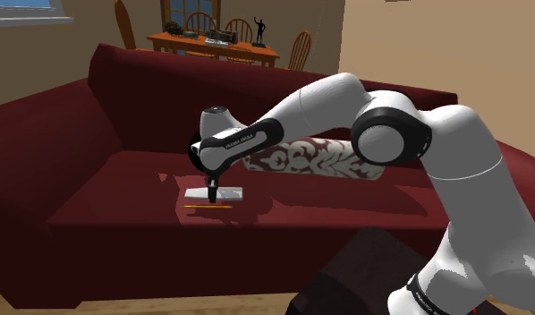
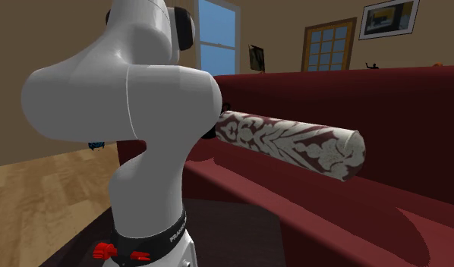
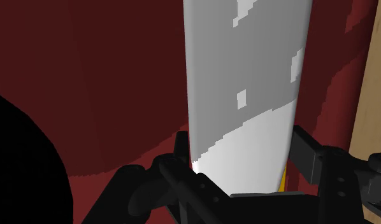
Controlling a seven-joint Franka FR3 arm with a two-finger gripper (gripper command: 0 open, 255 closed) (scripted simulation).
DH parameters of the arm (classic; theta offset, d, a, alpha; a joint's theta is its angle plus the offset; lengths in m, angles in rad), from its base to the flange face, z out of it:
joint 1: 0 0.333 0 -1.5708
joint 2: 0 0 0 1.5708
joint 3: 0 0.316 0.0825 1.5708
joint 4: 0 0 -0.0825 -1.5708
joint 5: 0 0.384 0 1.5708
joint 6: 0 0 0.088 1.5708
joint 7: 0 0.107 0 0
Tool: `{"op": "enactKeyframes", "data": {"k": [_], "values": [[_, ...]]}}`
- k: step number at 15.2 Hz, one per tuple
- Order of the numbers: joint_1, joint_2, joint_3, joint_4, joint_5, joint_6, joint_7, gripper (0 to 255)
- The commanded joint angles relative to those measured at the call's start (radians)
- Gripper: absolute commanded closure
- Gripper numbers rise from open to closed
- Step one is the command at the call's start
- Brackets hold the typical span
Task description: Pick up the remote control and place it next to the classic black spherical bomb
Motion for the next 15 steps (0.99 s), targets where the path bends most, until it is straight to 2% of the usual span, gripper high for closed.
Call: {"op": "enactKeyframes", "data": {"k": [1,6,7,12,15], "values": [[-0.001,0.004,0.000,0.003,0.000,0.002,0.000,255],[-0.001,0.004,0.000,0.003,0.000,0.002,0.000,255],[-0.001,0.004,0.000,0.004,0.000,0.001,0.000,0],[-0.001,0.004,0.000,0.003,0.000,0.002,0.000,0],[0.004,-0.060,-0.004,0.001,-0.005,-0.060,0.002,0]]}}
